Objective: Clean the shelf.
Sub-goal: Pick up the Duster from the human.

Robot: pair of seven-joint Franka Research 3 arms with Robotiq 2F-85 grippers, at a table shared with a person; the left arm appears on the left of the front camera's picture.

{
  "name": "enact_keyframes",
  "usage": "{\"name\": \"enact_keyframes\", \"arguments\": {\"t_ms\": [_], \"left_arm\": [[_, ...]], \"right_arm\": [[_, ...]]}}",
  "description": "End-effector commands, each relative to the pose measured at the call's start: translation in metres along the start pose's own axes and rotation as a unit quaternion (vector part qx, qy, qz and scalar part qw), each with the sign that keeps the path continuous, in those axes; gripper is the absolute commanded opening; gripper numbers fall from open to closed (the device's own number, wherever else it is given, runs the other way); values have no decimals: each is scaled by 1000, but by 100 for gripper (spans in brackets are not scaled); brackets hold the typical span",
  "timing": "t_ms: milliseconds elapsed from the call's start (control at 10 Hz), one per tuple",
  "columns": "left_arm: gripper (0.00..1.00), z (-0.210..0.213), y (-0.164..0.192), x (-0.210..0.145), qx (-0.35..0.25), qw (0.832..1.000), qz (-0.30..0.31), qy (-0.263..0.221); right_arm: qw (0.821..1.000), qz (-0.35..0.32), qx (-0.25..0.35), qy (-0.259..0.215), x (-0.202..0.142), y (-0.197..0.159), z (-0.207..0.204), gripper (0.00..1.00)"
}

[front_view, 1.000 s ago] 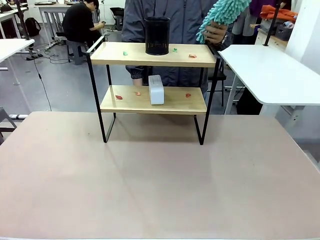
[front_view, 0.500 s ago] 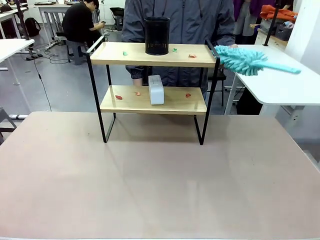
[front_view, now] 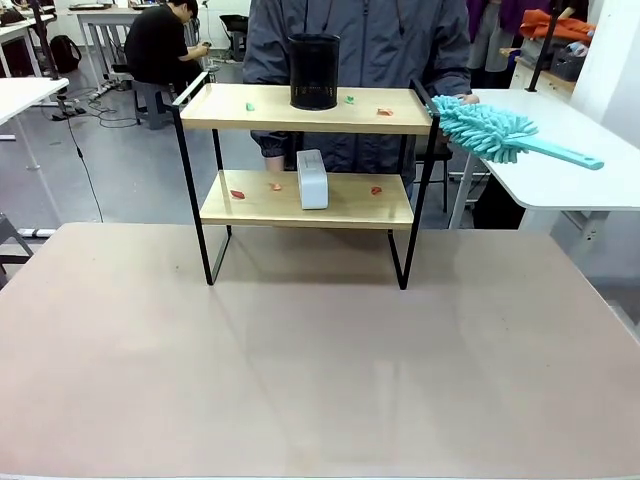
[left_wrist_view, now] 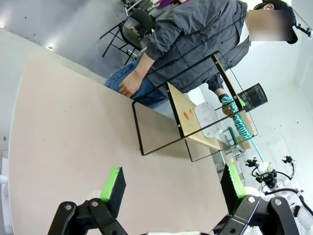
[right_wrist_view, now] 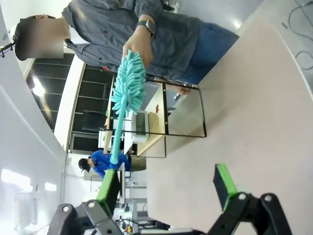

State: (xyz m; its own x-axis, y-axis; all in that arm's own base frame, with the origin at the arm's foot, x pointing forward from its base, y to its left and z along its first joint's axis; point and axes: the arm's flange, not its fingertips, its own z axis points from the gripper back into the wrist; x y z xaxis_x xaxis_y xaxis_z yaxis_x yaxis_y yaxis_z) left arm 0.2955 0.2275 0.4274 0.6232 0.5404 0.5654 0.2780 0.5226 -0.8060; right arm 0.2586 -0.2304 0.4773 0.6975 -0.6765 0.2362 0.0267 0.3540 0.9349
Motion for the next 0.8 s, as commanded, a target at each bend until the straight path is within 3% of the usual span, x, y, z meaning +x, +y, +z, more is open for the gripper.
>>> {"name": "enact_keyframes", "arguments": {"t_ms": [0, 100, 300, 700], "left_arm": [[100, -1, 1, 1, -11, 1000, -12, -12], [100, -1, 1, 1, -11, 1000, -12, -12], [100, -1, 1, 1, -11, 1000, -12, -12], [100, -1, 1, 1, -11, 1000, -12, -12]], "right_arm": [[995, -64, -2, 72, 38, 39, -42, 100], [991, -78, 7, 111, 52, 56, -75, 100], [982, -89, -41, 160, 60, 70, -146, 100], [954, -179, -28, 239, 44, 61, -247, 100]]}}
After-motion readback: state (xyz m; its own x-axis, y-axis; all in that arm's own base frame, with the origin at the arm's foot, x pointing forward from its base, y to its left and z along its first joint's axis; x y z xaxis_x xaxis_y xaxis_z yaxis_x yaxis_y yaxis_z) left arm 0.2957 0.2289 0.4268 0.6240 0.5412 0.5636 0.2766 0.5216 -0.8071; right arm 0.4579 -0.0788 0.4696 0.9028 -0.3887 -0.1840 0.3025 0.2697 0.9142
